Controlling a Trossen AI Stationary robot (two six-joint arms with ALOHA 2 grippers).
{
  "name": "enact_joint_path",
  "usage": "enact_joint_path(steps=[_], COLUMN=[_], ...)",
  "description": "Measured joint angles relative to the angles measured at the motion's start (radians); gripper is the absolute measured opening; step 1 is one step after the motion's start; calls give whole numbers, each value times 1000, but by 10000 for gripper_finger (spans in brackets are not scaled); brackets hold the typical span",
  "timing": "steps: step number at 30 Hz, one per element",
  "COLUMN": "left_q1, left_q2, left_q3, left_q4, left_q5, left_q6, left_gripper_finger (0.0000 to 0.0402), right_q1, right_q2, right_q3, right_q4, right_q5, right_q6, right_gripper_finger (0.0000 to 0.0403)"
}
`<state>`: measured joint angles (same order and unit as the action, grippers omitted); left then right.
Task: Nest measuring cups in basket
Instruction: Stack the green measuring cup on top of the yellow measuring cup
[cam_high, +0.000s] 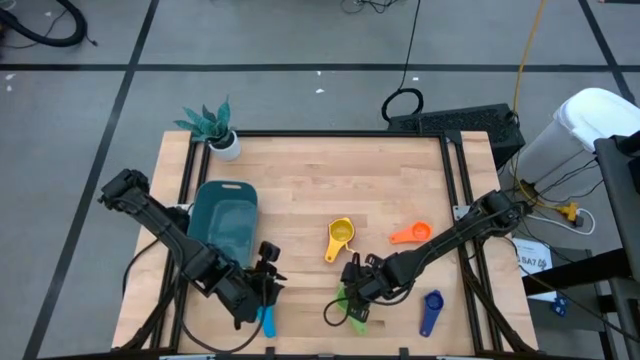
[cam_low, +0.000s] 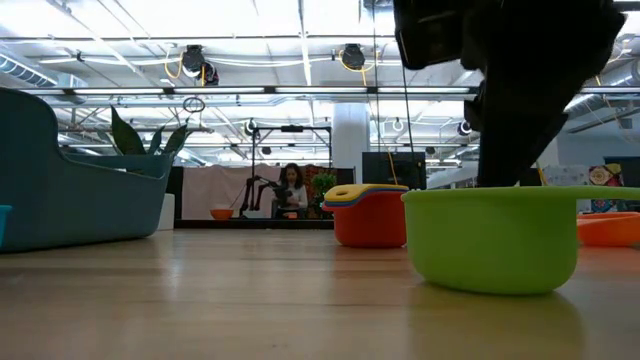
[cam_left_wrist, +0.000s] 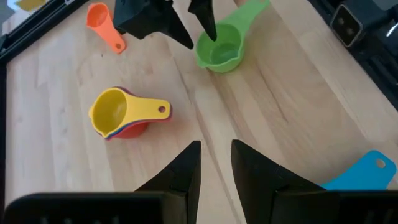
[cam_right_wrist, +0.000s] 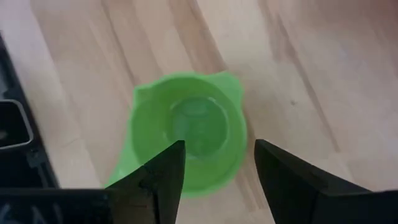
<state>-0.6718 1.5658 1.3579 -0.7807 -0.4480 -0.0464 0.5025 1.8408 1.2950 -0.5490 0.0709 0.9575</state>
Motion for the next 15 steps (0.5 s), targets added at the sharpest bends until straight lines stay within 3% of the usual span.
enact_joint_path(steps=[10,15], left_q1=[11,11], left_q2=[0,0], left_q3=[0,0], left_q4=[0,0], left_q5=[0,0], left_q6=[0,-1], left_gripper_finger=[93,93], right_q1=[-29,-44], right_q2=[0,0], right_q3=[-134,-153], right_q4=[169,170], right_q5=[-42,-46], right_q6=[30,17], right_gripper_finger=[182,131])
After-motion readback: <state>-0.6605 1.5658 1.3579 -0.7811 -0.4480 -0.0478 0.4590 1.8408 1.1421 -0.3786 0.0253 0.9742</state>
